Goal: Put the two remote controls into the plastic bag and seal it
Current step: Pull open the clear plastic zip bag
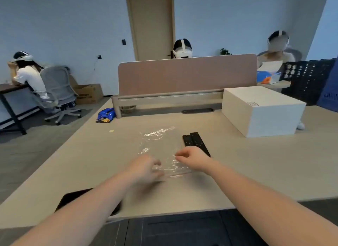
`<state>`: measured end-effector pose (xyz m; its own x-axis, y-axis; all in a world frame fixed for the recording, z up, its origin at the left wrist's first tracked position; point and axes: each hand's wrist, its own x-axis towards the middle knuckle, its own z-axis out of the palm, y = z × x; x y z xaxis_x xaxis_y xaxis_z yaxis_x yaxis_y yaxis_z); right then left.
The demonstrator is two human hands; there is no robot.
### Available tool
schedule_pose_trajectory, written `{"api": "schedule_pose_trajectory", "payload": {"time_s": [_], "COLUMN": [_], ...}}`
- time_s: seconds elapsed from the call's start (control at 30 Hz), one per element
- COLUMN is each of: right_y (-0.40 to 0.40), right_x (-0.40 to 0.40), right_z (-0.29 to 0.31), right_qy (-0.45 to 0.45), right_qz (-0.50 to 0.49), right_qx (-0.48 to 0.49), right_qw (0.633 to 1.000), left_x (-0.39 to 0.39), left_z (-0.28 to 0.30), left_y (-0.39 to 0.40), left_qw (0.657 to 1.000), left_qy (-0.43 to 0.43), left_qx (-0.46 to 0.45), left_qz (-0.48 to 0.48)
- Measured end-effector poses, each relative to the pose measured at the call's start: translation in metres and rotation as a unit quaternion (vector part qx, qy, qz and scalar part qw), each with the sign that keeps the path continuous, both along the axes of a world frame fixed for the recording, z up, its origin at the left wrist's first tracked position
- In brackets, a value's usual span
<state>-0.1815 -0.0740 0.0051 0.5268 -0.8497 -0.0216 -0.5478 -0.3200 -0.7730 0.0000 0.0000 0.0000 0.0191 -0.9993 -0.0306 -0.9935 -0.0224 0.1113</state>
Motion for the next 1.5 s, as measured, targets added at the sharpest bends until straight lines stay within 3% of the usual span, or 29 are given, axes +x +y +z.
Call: {"api": "schedule_pose_trajectory", "payload": {"time_s": [0.17,0.43,0.7,0.83,1.03,1.27,1.5], "right_y": [0.008,0.006,0.002,0.002,0.005,0.004,-0.002], "right_x": [-0.003,-0.005,-0.001,0.002,0.01,0.02,0.027], "right_z": [-0.006,-0.018,-0.017,-0.023,-0.023,-0.029,-0.033], "right_qy": [0.004,-0.011,-0.019,-0.01,-0.117,-0.179,-0.14], "right_qz": [0.008,-0.011,-0.013,-0.021,-0.033,-0.067,-0.088], "right_qx": [-0.012,0.013,0.071,0.106,0.213,0.223,0.2], "right_qw": [1.0,1.0,0.997,0.994,0.969,0.956,0.966], "left_x": [0.002,-0.004,-0.007,-0.01,-0.029,-0.028,-0.028], "left_z": [-0.019,-0.026,-0.02,-0.017,-0.02,-0.023,-0.027], "left_y": [0.016,0.006,-0.018,-0.023,-0.028,-0.03,-0.031], "left_qw": [0.999,0.991,0.998,0.995,0.979,0.973,0.977], "left_qy": [-0.012,-0.115,-0.046,0.04,0.149,0.179,0.137], "left_qx": [0.008,-0.029,-0.029,-0.064,-0.115,-0.13,-0.127], "left_qz": [-0.029,-0.057,0.012,0.061,0.074,0.073,0.1]}}
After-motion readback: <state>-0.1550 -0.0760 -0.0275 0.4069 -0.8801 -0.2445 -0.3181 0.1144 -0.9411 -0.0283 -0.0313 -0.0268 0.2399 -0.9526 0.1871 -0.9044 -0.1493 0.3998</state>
